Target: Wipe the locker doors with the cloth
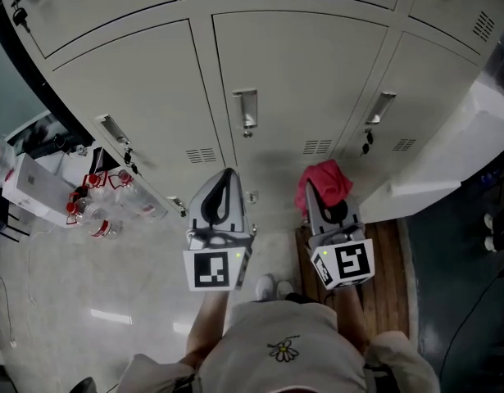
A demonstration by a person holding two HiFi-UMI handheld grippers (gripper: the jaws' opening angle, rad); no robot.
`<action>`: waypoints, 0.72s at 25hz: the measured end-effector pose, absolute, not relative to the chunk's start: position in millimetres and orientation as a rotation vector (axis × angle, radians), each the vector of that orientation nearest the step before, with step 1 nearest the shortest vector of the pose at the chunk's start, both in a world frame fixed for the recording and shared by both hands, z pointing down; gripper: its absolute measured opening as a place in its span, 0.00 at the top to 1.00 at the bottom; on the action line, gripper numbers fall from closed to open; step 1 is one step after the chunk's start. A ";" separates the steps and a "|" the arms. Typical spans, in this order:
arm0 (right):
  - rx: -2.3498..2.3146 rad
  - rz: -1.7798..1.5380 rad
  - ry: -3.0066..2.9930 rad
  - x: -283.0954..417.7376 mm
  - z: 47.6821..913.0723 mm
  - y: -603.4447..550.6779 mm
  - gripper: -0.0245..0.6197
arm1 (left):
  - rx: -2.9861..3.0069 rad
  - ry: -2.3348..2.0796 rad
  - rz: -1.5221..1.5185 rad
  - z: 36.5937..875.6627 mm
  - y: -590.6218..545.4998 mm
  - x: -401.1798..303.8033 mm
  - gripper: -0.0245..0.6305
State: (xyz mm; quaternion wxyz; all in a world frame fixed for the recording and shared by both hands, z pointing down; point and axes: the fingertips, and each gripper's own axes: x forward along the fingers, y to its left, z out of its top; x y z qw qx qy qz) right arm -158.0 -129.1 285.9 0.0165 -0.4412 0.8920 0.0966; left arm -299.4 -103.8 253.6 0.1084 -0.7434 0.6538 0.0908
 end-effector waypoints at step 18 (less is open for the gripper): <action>-1.312 0.288 2.793 -134.7 287.8 -130.4 0.91 | -2.176 1.968 0.220 258.0 -102.8 -268.1 0.94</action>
